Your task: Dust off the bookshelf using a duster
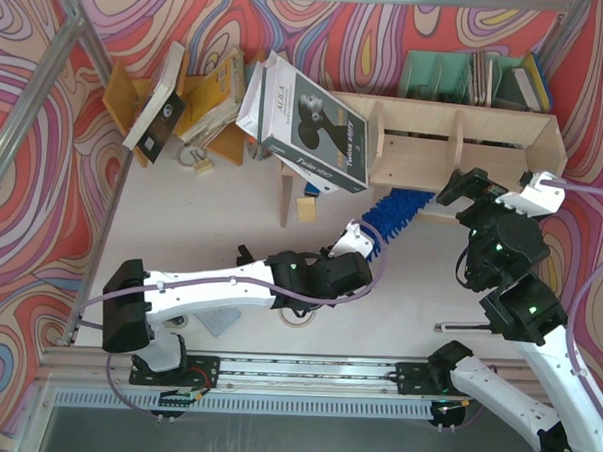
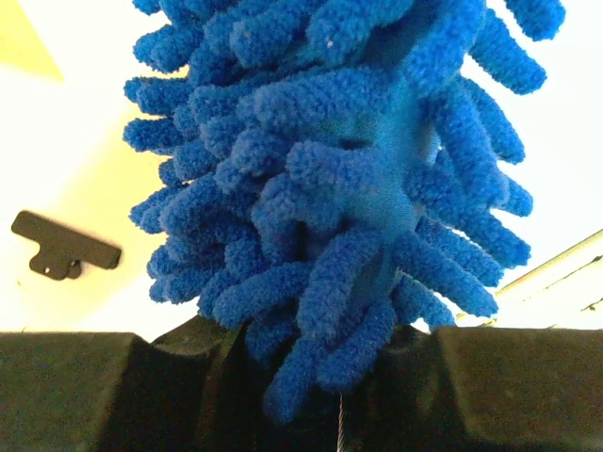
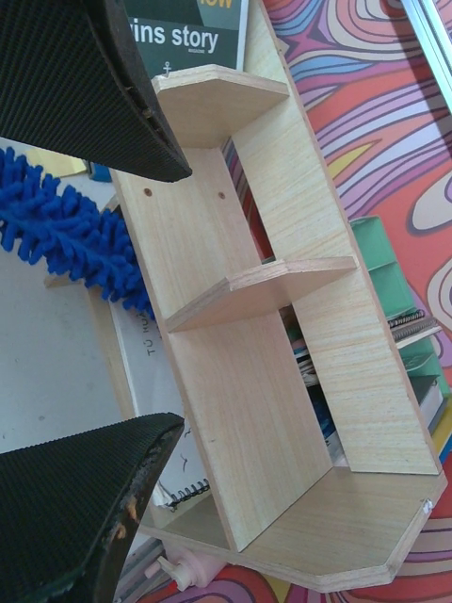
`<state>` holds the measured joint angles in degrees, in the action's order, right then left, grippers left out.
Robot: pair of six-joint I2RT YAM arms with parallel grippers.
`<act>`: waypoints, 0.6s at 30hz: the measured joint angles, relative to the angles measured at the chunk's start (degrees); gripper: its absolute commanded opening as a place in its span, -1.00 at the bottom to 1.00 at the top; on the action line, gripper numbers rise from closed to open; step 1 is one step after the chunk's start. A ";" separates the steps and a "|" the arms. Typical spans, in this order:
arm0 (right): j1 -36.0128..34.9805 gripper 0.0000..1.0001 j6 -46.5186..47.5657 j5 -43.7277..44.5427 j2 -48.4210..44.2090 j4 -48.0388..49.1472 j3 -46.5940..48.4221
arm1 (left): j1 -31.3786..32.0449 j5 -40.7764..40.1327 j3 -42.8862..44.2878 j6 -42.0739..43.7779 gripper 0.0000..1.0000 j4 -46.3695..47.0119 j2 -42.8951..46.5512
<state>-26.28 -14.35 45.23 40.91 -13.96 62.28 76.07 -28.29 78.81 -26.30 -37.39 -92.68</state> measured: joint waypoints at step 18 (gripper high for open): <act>0.00 0.97 -0.04 -0.02 0.26 -0.07 -0.02 | 0.11 0.70 2.69 0.35 -1.00 -1.92 -2.36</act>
<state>-26.28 -14.39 45.21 41.17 -14.02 62.26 76.18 -27.59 81.49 -25.96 -39.31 -95.04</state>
